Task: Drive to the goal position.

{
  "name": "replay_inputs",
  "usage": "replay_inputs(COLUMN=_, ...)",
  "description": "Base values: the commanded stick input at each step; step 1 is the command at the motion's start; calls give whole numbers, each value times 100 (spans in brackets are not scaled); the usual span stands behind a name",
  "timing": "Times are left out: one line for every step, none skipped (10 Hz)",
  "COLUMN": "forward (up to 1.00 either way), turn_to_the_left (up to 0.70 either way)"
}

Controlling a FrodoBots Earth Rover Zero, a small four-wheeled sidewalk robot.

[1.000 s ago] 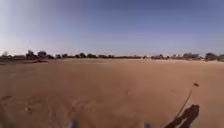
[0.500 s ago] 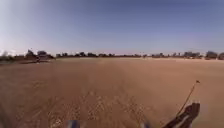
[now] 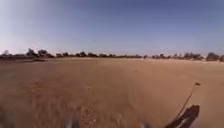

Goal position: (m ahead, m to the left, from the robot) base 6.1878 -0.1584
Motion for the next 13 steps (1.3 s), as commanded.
replay_inputs(forward=100, turn_to_the_left=-16)
replay_inputs(forward=100, turn_to_the_left=0)
replay_inputs(forward=100, turn_to_the_left=0)
replay_inputs(forward=100, turn_to_the_left=0)
replay_inputs(forward=100, turn_to_the_left=0)
replay_inputs(forward=100, turn_to_the_left=0)
replay_inputs(forward=100, turn_to_the_left=0)
replay_inputs(forward=100, turn_to_the_left=0)
replay_inputs(forward=100, turn_to_the_left=0)
replay_inputs(forward=100, turn_to_the_left=0)
replay_inputs(forward=100, turn_to_the_left=0)
replay_inputs(forward=100, turn_to_the_left=0)
replay_inputs(forward=100, turn_to_the_left=0)
